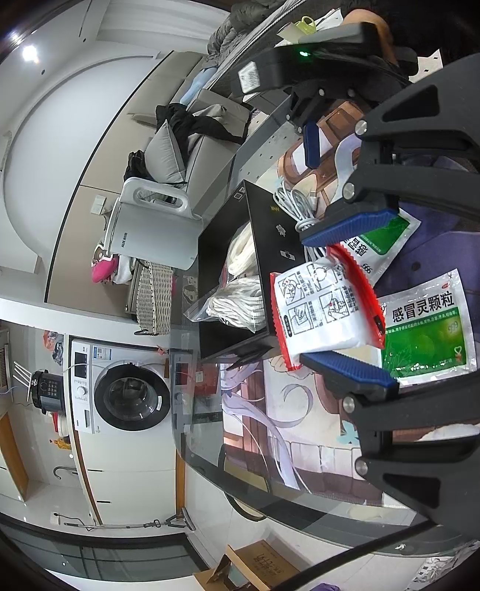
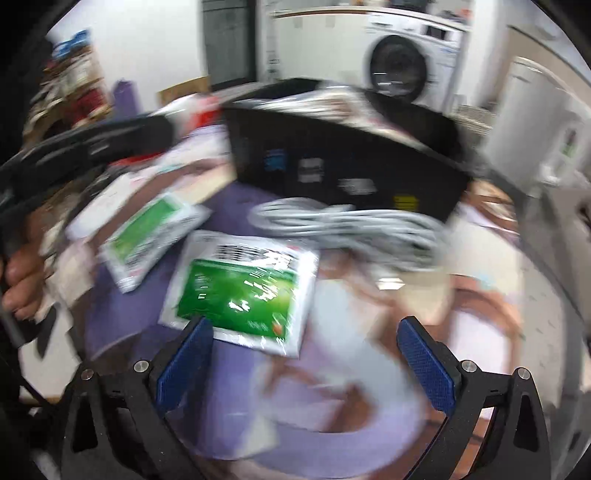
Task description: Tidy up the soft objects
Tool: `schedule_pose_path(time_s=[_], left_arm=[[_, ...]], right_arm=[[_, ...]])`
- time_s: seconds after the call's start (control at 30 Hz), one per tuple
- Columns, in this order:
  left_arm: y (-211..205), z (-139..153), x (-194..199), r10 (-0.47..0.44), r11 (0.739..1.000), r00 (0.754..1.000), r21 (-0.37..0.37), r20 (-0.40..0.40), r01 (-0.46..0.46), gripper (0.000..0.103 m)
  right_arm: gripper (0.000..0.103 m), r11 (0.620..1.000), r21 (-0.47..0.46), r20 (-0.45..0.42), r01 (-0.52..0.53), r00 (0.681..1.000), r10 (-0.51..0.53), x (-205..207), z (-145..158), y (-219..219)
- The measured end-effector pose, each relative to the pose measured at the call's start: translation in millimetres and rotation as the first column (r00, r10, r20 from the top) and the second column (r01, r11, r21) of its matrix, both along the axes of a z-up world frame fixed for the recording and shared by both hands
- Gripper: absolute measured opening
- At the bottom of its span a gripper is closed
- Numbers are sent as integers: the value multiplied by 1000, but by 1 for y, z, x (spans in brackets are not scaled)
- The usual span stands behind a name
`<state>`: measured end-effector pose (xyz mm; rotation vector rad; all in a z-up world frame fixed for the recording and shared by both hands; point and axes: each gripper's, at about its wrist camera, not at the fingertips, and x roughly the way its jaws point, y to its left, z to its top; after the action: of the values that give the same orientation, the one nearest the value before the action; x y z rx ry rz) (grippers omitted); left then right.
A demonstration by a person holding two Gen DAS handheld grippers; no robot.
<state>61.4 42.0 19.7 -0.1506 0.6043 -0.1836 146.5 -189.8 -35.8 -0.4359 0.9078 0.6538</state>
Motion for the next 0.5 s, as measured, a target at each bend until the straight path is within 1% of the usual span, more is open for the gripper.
schedule_pose_path(time_s=[0.1, 0.2, 0.27, 0.33, 0.4, 0.5], left_arm=[[0, 0, 0, 1, 1000, 1000, 1, -1, -1, 57], [0, -1, 1, 1, 1000, 1000, 1, -2, -1, 57], [0, -1, 1, 0, 1000, 1000, 3, -1, 0, 57], [0, -1, 1, 2, 1000, 1000, 1, -3, -2, 57], [0, -2, 2, 1, 1000, 1000, 2, -5, -1, 57], [1, -2, 2, 3, 1000, 1000, 4, -3, -3, 57]], right_arm=[[101, 998, 59, -33, -20, 999, 22, 1, 5, -4], [101, 994, 93, -64, -58, 996, 64, -6, 3, 9], [101, 994, 84, -62, -76, 995, 82, -12, -1, 22], [101, 995, 56, -31, -87, 996, 89, -23, -5, 33], [101, 995, 45, -16, -87, 996, 88, -25, -6, 39], [101, 997, 40, -19, -66, 998, 67, -20, -8, 44]])
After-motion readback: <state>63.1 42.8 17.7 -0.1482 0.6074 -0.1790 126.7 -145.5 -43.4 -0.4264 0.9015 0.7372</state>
